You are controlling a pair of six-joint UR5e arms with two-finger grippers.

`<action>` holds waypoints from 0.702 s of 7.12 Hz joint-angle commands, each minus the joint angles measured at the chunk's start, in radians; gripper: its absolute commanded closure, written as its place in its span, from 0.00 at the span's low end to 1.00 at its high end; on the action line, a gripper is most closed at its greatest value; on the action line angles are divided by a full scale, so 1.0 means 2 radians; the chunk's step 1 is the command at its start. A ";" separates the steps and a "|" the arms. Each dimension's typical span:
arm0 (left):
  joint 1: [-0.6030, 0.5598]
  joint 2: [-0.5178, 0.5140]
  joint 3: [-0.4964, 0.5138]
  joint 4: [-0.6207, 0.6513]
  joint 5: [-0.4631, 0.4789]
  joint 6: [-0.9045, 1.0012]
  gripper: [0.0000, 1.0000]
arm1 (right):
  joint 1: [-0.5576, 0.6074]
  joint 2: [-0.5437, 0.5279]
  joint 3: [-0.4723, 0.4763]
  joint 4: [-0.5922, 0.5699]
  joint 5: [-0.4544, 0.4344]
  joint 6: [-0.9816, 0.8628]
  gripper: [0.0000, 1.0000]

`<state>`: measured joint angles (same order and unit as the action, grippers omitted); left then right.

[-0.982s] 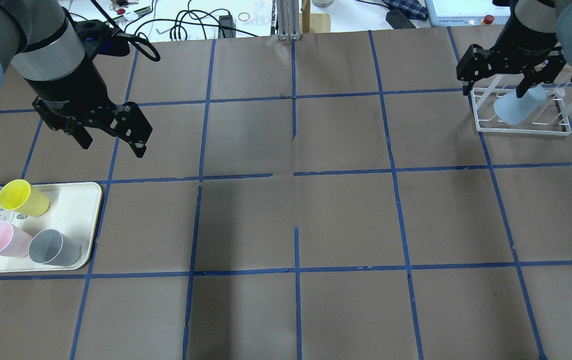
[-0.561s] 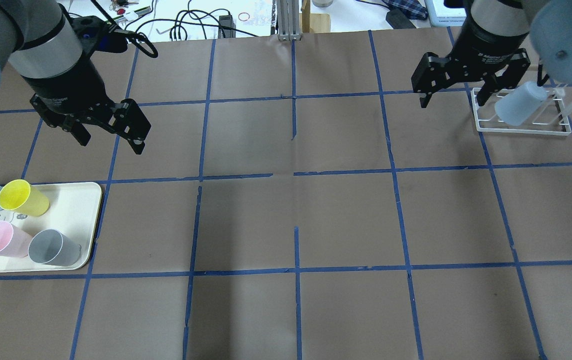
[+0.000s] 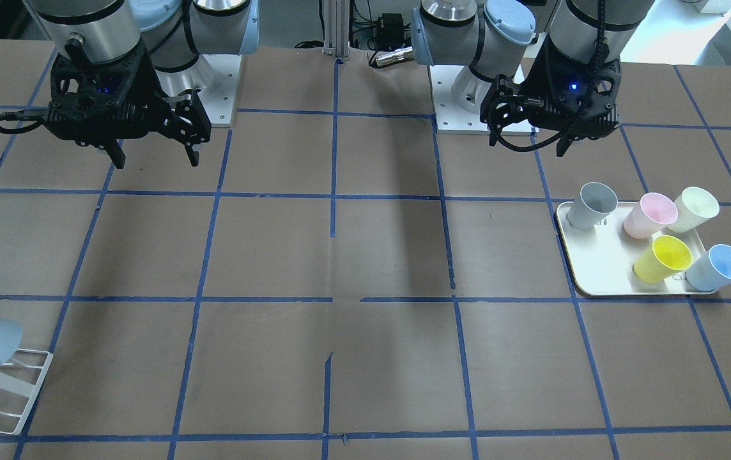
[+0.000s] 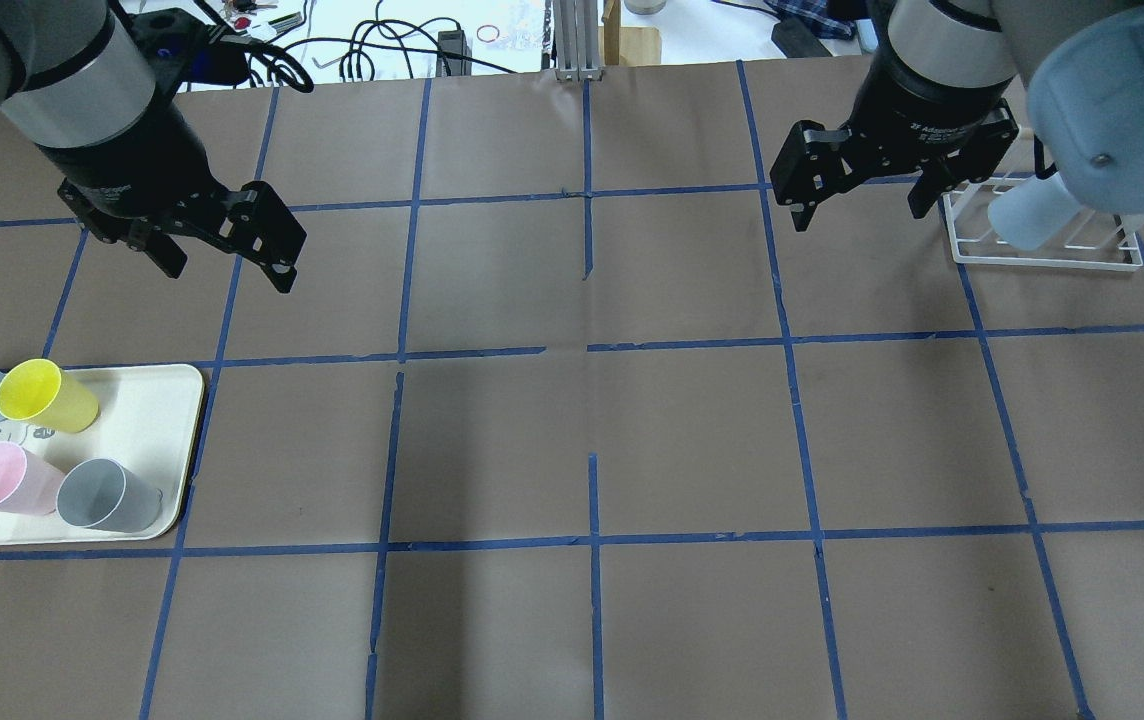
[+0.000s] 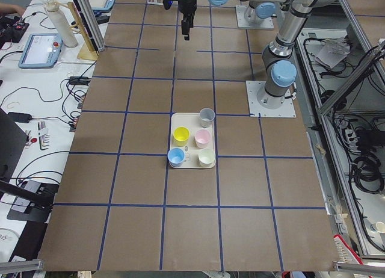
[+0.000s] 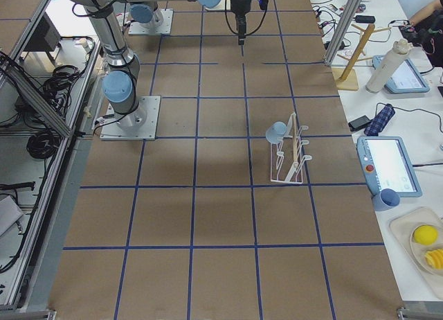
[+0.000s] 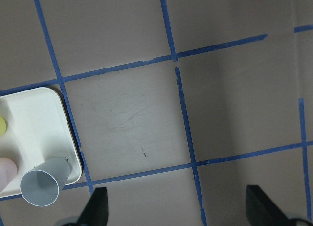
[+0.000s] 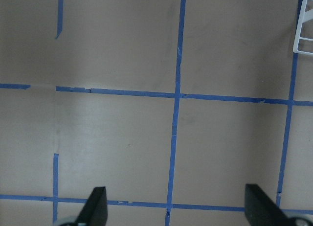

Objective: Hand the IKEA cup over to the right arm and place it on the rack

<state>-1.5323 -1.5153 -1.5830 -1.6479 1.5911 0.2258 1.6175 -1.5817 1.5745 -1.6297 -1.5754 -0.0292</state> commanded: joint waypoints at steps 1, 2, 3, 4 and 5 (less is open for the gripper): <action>0.001 0.001 -0.001 0.003 -0.002 0.000 0.00 | 0.000 0.002 0.000 -0.004 -0.001 -0.001 0.00; 0.001 0.001 -0.001 0.003 -0.002 0.000 0.00 | 0.000 0.002 -0.006 -0.004 0.001 -0.001 0.00; 0.001 0.001 -0.001 0.004 -0.001 0.000 0.00 | -0.001 0.001 -0.007 -0.006 0.002 0.004 0.00; 0.010 -0.005 -0.002 0.035 -0.002 0.001 0.00 | -0.002 0.002 -0.010 -0.007 0.001 0.009 0.00; 0.016 -0.009 -0.004 0.041 -0.001 0.001 0.00 | -0.002 0.004 -0.016 -0.004 0.001 0.024 0.00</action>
<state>-1.5149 -1.5236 -1.5870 -1.5948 1.5883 0.2269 1.6145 -1.5768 1.5537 -1.6403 -1.5736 -0.0083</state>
